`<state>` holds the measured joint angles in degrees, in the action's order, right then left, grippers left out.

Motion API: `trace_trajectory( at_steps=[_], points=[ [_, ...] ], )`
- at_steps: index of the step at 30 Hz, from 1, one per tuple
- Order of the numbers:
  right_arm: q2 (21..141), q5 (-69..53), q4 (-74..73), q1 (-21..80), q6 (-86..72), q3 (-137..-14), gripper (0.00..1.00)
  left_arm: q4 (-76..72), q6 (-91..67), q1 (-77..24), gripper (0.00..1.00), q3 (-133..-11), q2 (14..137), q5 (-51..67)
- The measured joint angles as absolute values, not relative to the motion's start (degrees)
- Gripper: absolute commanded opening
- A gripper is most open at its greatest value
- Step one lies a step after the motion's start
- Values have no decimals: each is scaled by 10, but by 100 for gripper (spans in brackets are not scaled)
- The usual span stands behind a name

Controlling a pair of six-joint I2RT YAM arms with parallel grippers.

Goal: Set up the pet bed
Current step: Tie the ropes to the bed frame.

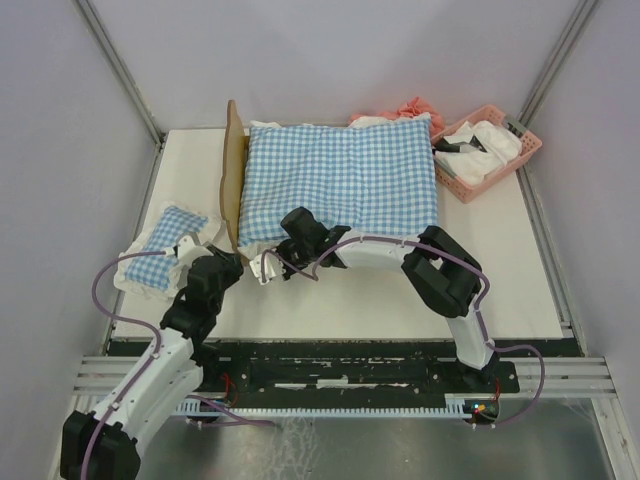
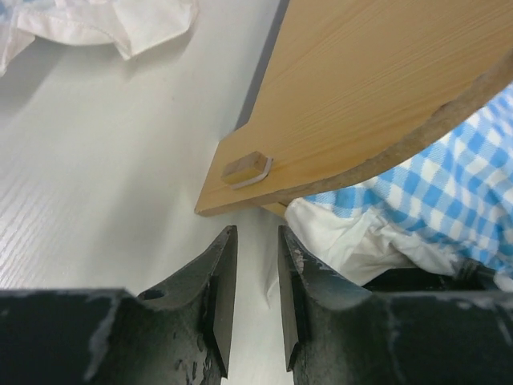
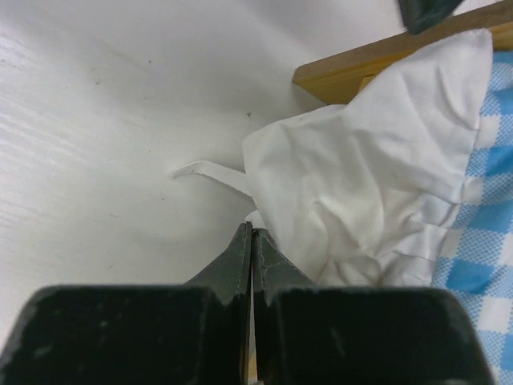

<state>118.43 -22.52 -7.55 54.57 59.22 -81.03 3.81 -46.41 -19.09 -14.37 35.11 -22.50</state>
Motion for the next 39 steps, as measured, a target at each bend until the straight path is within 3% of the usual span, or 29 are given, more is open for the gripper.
trace_trajectory(
  at_steps=[4, 15, 19, 21, 23, 25, 32, 39],
  points=[
    [1184, -226, -103, 545, 623, -824, 2, 57, -469, -191, 30, -150, 382, -205],
    [1184, -227, -123, 545, 649, -826, 2, 3, -493, -191, 47, -115, 375, -112],
    [1184, -227, -123, 545, 649, -826, 2, -44, -503, -191, 49, -115, 402, -88],
    [1184, -229, -123, 545, 649, -826, 2, -62, -504, -191, 44, -115, 421, -79],
    [1184, -230, -123, 545, 649, -826, 2, -78, -509, -191, 20, -115, 437, -70],
    [1184, -231, -123, 545, 649, -826, 2, -86, -515, -191, 5, -117, 449, -63],
    [1158, -220, -99, 548, 674, -797, 4, -100, -538, -191, 3, -134, 441, -63],
    [1143, -177, -74, 572, 728, -755, 19, -104, -560, -191, 3, -158, 438, -90]
  ],
)
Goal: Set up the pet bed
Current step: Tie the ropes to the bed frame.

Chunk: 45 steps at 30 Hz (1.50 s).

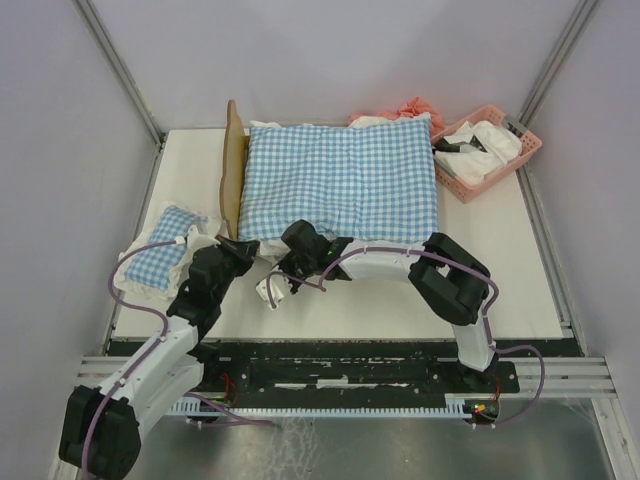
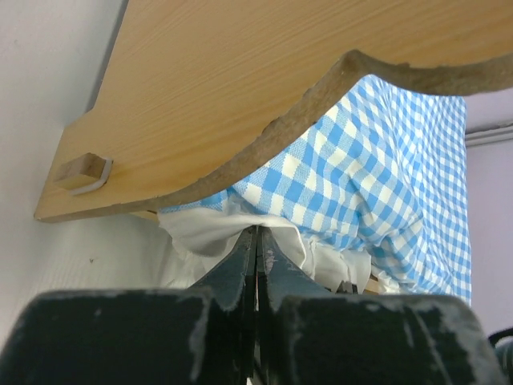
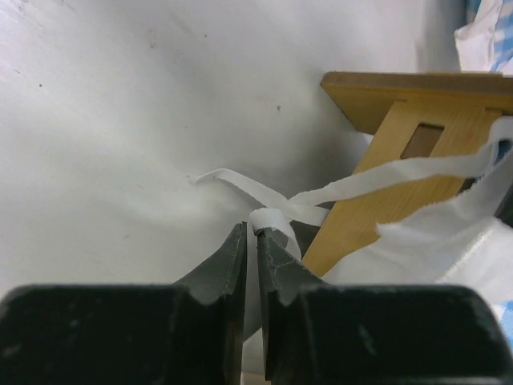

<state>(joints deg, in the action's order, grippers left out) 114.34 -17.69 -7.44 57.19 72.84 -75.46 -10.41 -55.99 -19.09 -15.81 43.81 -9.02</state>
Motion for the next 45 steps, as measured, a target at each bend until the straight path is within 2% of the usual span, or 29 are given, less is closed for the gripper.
trace_trajectory(
  at_steps=[17, 23, 33, 40, 42, 45],
  points=[
    [1144, -147, -48, 592, 702, -744, 29, -104, -561, -191, 3, -163, 471, -103],
    [1143, -148, -4, 590, 620, -731, 29, -104, -561, -191, 3, -163, 472, -103],
    [1105, -133, 168, 588, 214, -619, 32, -104, -561, -191, 3, -163, 478, -104],
    [1084, 18, 232, 589, -200, -567, 34, -105, -561, -191, 3, -163, 482, -105],
    [1076, 74, 233, 594, -299, -559, 38, -108, -561, -191, 3, -163, 484, -105],
    [1073, 133, 236, 604, -362, -560, 40, -108, -561, -191, 3, -163, 484, -105]
  ],
)
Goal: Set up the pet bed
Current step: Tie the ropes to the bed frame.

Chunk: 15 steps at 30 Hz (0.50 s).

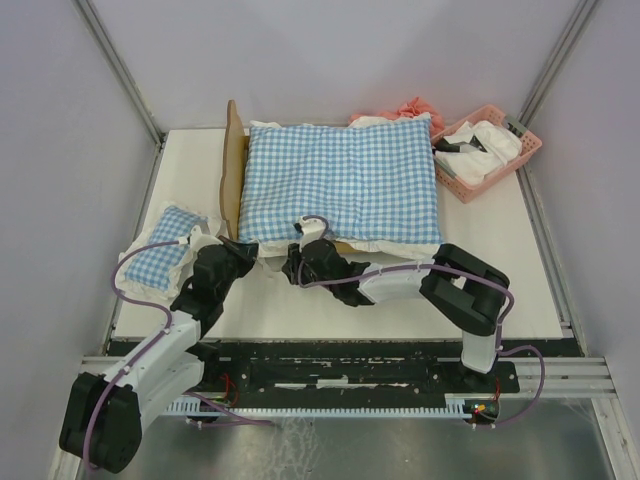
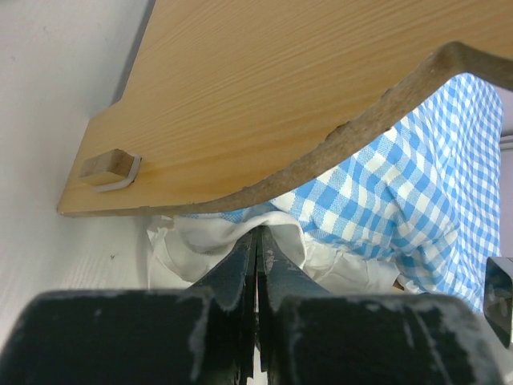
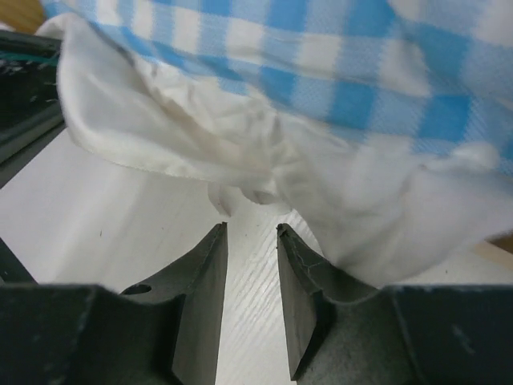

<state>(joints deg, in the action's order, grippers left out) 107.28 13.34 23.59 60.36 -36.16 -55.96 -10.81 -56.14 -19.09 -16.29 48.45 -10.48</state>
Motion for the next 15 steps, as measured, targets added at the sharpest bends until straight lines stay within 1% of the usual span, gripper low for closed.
trace_trajectory(
  at_steps=[2, 4, 8, 12, 15],
  points=[
    [1075, 134, 240, 608, -341, -568, 40, -108, -561, -191, 3, -163, 484, -105],
    [1079, 103, 246, 609, -282, -581, 41, -108, -561, -191, 3, -163, 483, -105],
    [1078, 25, 230, 606, -109, -605, 41, -105, -561, -191, 3, -163, 482, -106],
    [1077, -72, 161, 593, 81, -628, 41, -104, -562, -191, 3, -163, 481, -105],
    [1079, -135, 77, 579, 207, -663, 42, -103, -564, -191, 3, -163, 480, -106]
  ],
)
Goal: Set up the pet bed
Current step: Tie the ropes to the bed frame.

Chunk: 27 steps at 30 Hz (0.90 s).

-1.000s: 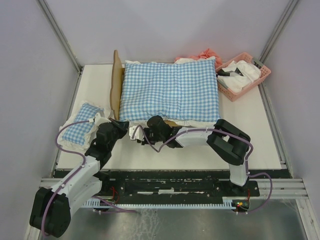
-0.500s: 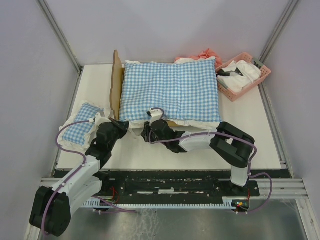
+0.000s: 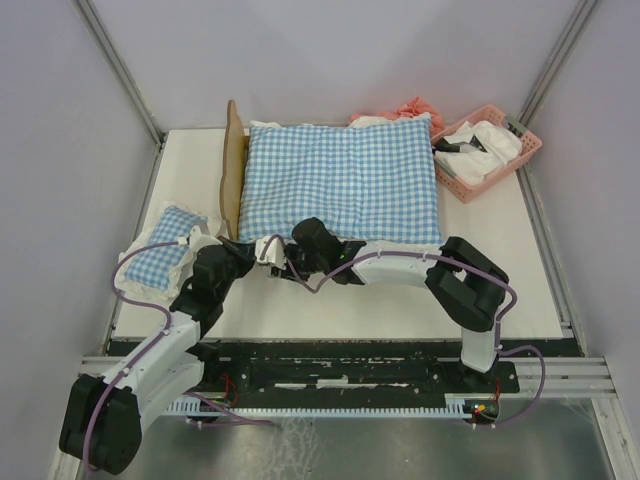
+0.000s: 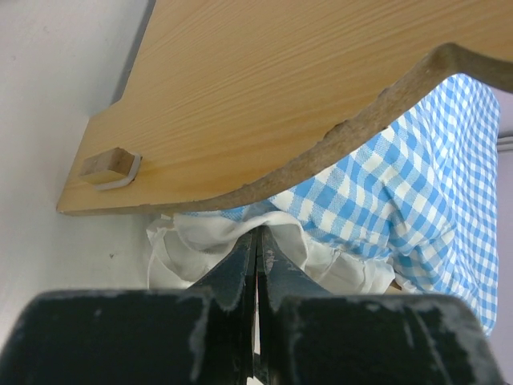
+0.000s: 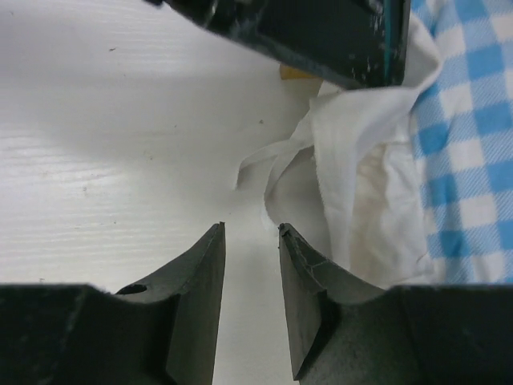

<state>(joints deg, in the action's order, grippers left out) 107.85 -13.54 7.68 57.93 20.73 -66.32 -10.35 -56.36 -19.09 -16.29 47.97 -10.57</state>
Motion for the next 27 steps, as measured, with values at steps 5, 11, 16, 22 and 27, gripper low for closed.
trace_trajectory(
  at_steps=[5, 11, 16, 22, 27],
  points=[
    [1105, -182, 6, 568, 318, -735, 43, -102, -566, -191, 3, -163, 477, -106],
    [1154, -194, -51, 566, 371, -788, 43, -93, -572, -191, 3, -163, 475, -106],
    [1169, -201, -52, 566, 374, -790, 43, -79, -573, -191, 3, -163, 474, -110],
    [1189, -195, -38, 568, 377, -805, 43, -63, -572, -191, 3, -163, 474, -120],
    [1201, -188, -34, 568, 385, -814, 43, -57, -572, -187, 3, -160, 474, -130]
  ],
)
